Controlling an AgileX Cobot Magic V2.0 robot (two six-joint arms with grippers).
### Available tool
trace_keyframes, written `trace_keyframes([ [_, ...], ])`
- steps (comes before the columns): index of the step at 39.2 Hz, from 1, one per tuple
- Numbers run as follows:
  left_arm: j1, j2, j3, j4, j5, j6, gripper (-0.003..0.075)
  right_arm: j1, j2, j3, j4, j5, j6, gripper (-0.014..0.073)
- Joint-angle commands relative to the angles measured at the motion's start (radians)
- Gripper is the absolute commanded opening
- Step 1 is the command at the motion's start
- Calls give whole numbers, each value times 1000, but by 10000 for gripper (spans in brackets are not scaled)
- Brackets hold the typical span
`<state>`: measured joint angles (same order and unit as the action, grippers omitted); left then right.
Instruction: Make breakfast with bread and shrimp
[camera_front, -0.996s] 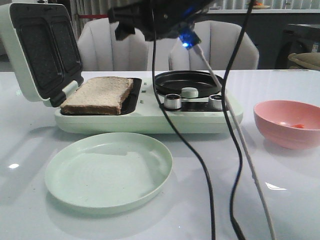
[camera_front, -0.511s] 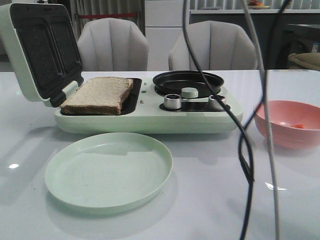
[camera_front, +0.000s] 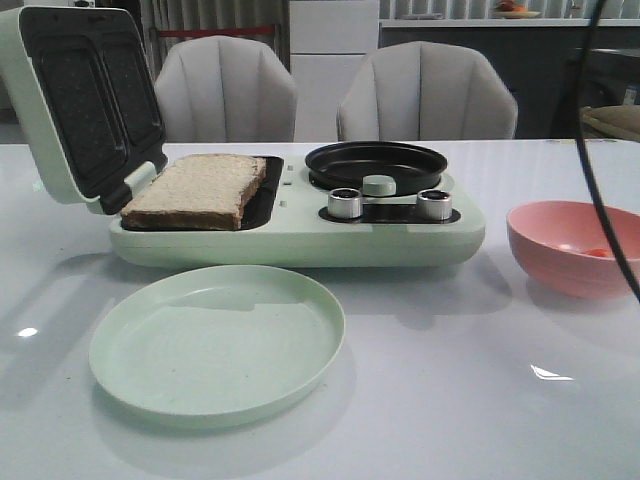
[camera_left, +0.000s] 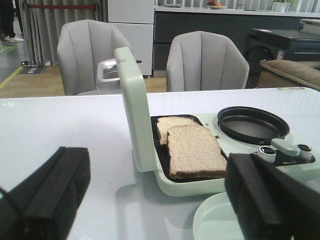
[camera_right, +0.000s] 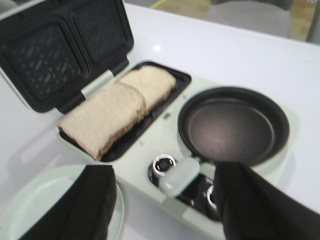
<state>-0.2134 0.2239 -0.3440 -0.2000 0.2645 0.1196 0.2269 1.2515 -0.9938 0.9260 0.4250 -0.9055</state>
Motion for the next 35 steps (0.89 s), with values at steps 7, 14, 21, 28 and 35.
trace_keyframes([
  [7, 0, 9, -27, -14, -84, -2, 604, -74, -110, -16, -632, 92, 591, 524],
  [14, 0, 9, -27, -14, -84, -2, 604, -47, -203, -3, -949, 136, 880, 521],
  [21, 0, 9, -27, -14, -84, -2, 604, 52, -336, 88, -988, 31, 906, 521],
  [28, 0, 9, -27, -14, -84, -2, 604, 117, -471, 223, -980, -88, 920, 521],
  [35, 0, 9, -27, -14, -84, -2, 604, 156, -605, 376, -970, -241, 920, 485],
])
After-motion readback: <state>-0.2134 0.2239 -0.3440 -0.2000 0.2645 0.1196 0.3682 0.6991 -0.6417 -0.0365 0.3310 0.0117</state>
